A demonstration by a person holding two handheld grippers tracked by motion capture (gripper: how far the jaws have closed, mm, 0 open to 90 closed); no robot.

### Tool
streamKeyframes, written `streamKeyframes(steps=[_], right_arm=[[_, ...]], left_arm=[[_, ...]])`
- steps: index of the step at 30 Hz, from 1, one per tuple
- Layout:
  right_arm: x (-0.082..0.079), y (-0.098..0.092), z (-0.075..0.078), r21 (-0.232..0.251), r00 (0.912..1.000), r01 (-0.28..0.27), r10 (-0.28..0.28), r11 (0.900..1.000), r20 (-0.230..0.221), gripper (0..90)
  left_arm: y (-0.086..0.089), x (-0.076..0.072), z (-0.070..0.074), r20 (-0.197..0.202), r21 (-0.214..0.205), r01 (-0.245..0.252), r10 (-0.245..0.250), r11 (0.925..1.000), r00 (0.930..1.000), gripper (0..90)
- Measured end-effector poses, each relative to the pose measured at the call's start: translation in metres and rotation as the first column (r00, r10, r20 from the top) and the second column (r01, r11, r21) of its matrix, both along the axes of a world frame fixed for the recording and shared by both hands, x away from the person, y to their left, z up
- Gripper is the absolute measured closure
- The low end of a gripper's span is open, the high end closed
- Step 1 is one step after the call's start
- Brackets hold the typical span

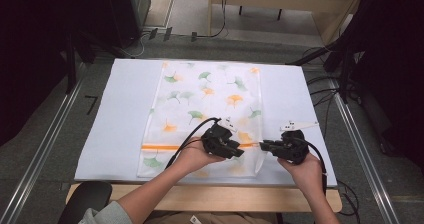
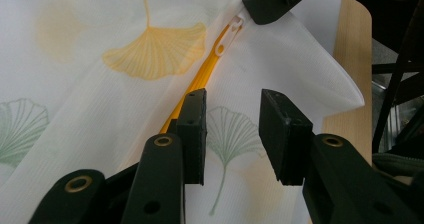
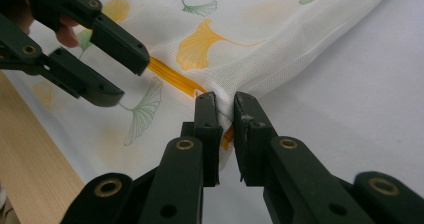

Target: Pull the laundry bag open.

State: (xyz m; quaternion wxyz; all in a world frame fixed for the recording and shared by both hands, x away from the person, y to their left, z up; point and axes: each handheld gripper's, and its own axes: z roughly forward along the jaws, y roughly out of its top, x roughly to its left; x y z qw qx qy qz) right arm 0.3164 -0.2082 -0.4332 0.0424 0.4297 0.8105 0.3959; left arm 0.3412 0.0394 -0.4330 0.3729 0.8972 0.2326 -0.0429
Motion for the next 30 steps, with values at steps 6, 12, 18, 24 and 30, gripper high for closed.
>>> streamKeyframes(steps=[6,12,18,24,30], right_arm=[[0.0,0.0,0.002,0.013,0.9999,-0.012,0.012,0.9998,0.002,83.4],[-0.001,0.002,0.004,0.029,0.9995,-0.032,0.032,0.9991,0.003,84.3],[-0.002,0.006,0.008,0.041,0.9977,-0.068,0.068,0.9968,0.006,85.0],[-0.003,0.01,0.011,0.056,0.995,-0.1,0.099,0.9934,0.008,85.2],[-0.003,0.013,0.011,0.045,0.994,-0.109,0.109,0.993,0.011,85.2]], left_arm=[[-0.01,0.002,-0.004,-0.011,-0.004,-0.001,0.001,1.0,0.9999,62.2],[-0.012,0.004,-0.008,-0.005,-0.013,-0.006,0.006,0.9999,1.0,61.7],[-0.013,0.006,-0.011,0.007,-0.013,0.0,0.001,0.9999,1.0,61.2],[-0.013,0.007,-0.011,0.011,-0.026,0.006,-0.006,0.9996,0.9999,60.5],[-0.014,0.005,-0.012,-0.001,-0.032,0.011,-0.011,0.9994,0.9999,65.1]])
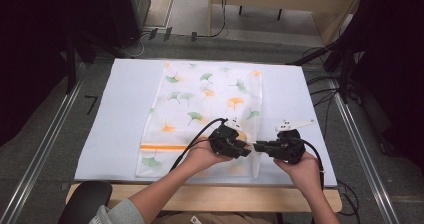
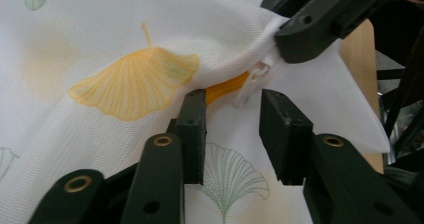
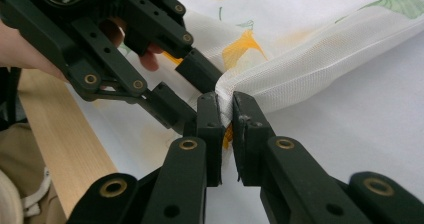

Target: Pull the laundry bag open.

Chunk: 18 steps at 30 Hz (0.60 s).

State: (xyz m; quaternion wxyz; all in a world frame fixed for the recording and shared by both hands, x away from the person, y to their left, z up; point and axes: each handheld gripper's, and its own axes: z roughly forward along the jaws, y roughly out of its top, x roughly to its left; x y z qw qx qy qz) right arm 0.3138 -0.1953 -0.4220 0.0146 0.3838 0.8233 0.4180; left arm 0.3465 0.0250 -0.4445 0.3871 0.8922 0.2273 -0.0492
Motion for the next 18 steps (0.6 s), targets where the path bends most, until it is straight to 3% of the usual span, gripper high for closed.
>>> streamKeyframes(steps=[3,6,18], right_arm=[[0.0004,0.0004,-0.0005,-0.01,1.0,0.003,-0.003,0.9999,0.0,85.2],[0.0005,0.0012,-0.0009,-0.027,0.9999,0.012,-0.012,0.9996,0.007,85.1],[-0.0003,0.004,0.0009,-0.027,1.0,0.003,-0.003,0.9996,0.007,85.3]], left_arm=[[-0.0009,-0.001,0.0003,-0.001,0.0,-0.006,0.006,1.0,1.0,68.3],[-0.0001,-0.0014,0.0021,-0.028,-0.011,0.0,0.0,0.9999,0.9996,73.9],[-0.0044,-0.0034,0.0029,-0.019,-0.01,0.014,-0.014,0.9999,0.9997,75.5]])
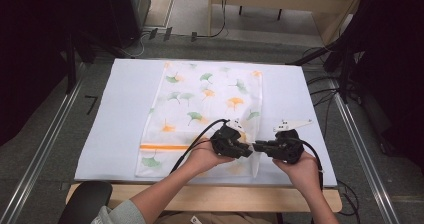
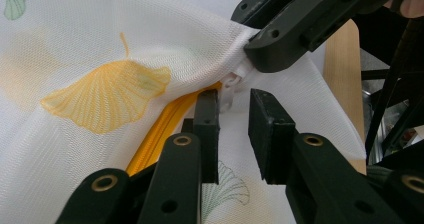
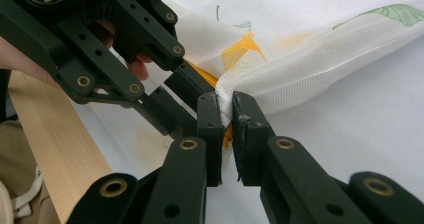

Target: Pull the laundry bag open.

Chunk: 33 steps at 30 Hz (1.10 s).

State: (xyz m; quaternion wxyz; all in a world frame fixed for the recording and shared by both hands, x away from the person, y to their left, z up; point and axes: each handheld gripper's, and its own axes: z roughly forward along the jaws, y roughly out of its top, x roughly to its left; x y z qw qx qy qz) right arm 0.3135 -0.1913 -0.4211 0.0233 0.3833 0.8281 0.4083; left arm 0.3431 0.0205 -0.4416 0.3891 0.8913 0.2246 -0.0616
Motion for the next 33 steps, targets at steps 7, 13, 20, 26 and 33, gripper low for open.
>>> streamKeyframes(steps=[7,13,20,26,33], right_arm=[[0.0001,0.003,-0.0017,-0.023,0.9999,-0.011,0.011,0.9997,0.001,85.3],[-0.0003,0.0052,-0.0019,-0.026,0.9999,-0.016,0.016,0.9995,0.0,85.4],[0.0003,0.0036,-0.0021,-0.02,0.9999,-0.013,0.012,0.9997,-0.001,85.4],[0.0003,0.0033,-0.0024,-0.022,0.9999,-0.012,0.012,0.9997,-0.002,85.4],[0.0002,0.0028,-0.0022,-0.02,0.9999,-0.01,0.01,0.9998,-0.004,85.4]], left_arm=[[-0.0027,0.0009,-0.0021,-0.018,-0.005,-0.007,0.007,1.0,0.9998,77.9],[-0.0042,0.0022,-0.0031,-0.004,0.004,-0.006,0.006,1.0,1.0,81.0],[-0.0042,0.0024,-0.003,-0.016,0.007,-0.019,0.019,0.9998,0.9997,89.7],[-0.0036,0.0023,-0.0025,-0.025,0.009,-0.023,0.023,0.9997,0.9994,90.0],[-0.0025,0.0027,-0.0009,-0.026,0.025,-0.023,0.023,0.9994,0.9994,90.0]])
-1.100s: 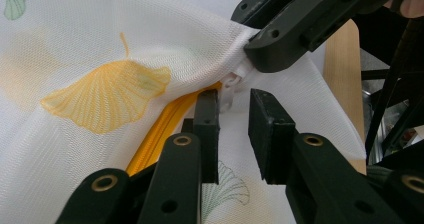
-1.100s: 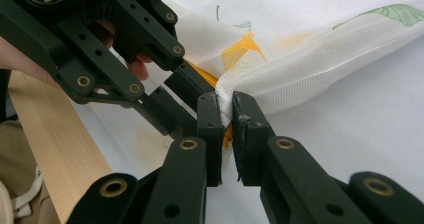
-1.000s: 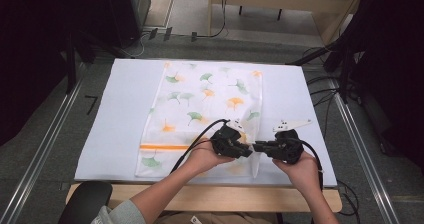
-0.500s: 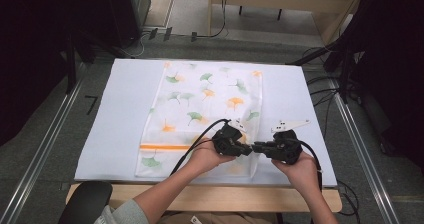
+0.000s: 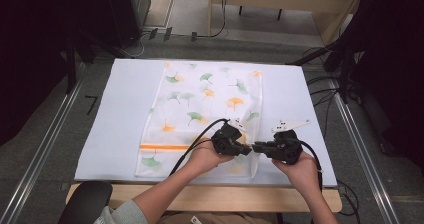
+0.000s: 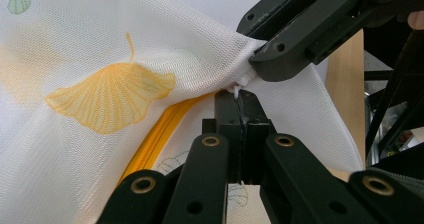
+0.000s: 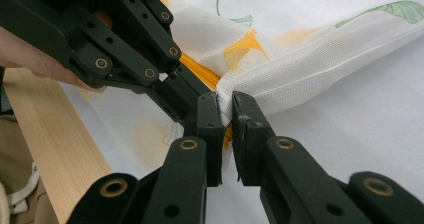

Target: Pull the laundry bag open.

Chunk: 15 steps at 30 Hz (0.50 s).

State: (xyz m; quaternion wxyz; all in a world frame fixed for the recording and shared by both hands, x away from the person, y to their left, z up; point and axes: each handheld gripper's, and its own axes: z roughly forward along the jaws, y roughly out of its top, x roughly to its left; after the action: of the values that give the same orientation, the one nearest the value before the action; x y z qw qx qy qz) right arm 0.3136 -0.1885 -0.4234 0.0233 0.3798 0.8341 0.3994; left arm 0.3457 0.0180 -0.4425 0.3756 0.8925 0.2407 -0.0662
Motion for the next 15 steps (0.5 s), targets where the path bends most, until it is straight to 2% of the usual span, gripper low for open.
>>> streamKeyframes(steps=[12,15], right_arm=[[-0.0015,0.001,0.0009,-0.005,0.9999,-0.008,0.008,1.0,0.01,85.4],[-0.0021,-0.0001,0.0024,0.009,0.9998,-0.002,0.002,1.0,0.018,85.4]], left_arm=[[0.0002,0.0018,-0.002,-0.014,-0.005,-0.007,0.007,1.0,0.9999,90.0],[0.0018,0.0038,-0.0023,-0.026,-0.01,-0.021,0.021,0.9997,0.9994,90.0]])
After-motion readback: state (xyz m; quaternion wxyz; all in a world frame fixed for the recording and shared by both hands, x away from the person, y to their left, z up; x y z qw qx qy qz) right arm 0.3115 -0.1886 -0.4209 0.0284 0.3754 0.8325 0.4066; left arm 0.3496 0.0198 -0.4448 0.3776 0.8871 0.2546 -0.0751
